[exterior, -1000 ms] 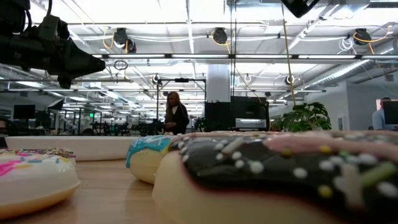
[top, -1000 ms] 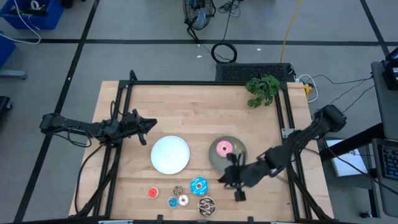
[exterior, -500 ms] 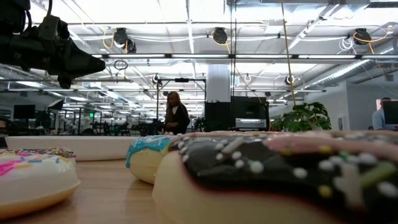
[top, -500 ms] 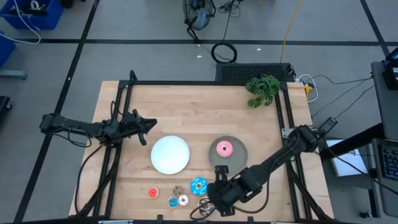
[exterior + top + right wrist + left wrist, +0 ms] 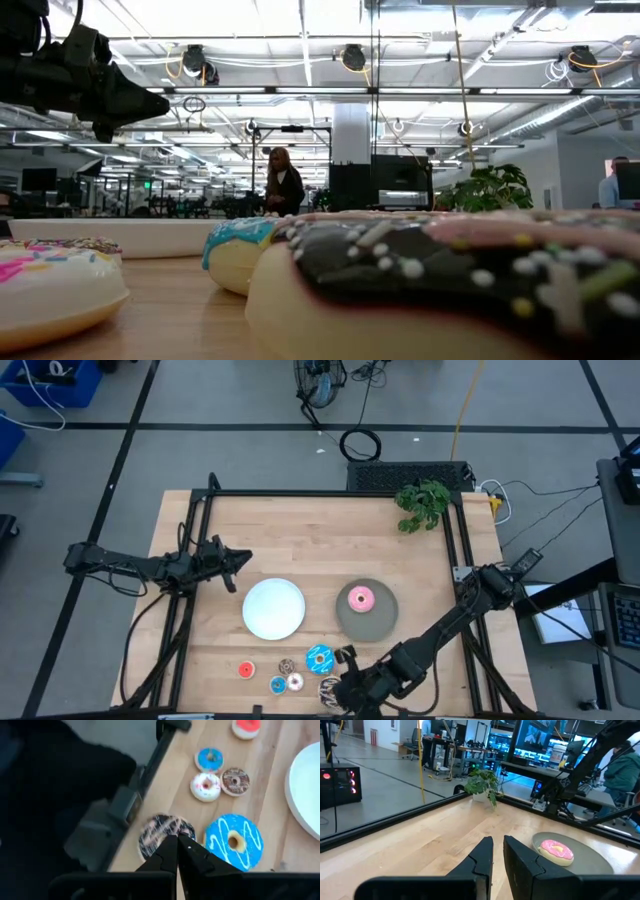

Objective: Pick & Place donuts
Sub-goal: Put the big blue donut on the gray plate

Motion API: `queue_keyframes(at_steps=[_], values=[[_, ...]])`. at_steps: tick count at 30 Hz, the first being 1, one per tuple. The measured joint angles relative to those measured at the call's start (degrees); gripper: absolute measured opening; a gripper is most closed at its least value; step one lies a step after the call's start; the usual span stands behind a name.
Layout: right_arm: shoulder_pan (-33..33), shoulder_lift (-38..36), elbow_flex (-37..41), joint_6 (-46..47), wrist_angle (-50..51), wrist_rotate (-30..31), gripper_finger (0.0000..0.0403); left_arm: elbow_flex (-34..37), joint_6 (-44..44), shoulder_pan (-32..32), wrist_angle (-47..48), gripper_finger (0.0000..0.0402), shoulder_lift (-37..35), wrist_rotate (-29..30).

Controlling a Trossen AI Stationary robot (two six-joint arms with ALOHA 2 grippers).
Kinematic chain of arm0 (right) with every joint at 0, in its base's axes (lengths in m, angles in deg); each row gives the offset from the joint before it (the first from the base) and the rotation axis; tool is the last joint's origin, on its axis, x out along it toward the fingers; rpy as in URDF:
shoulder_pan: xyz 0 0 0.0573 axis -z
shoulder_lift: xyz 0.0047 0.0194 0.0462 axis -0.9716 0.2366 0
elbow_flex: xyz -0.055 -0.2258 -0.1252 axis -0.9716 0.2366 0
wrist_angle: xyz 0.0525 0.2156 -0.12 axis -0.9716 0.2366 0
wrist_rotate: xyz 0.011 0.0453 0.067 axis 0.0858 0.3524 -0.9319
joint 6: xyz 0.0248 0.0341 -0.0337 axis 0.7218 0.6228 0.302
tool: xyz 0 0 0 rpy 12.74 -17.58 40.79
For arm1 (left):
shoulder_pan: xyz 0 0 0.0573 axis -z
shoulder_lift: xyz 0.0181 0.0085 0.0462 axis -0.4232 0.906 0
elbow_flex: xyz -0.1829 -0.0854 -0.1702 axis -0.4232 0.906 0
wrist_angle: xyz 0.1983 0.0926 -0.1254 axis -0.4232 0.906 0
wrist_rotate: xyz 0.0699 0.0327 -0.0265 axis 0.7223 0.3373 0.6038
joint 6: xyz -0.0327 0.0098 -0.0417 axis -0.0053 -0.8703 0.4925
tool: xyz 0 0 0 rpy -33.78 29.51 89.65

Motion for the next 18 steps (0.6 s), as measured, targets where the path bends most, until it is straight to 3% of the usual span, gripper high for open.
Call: queue_keyframes(at_steps=[8, 18], values=[[1.7, -0.1, 0.1, 7.5, 0.8, 4.6, 0.0000, 0.0, 0.0, 0.0, -0.4, 0.0051, 0.0, 0.2], [1.8, -0.1, 0.1, 3.3, 1.7, 4.6, 0.0000, 0.0, 0.1, 0.0, -0.3, 0.0051, 0.0, 0.2]])
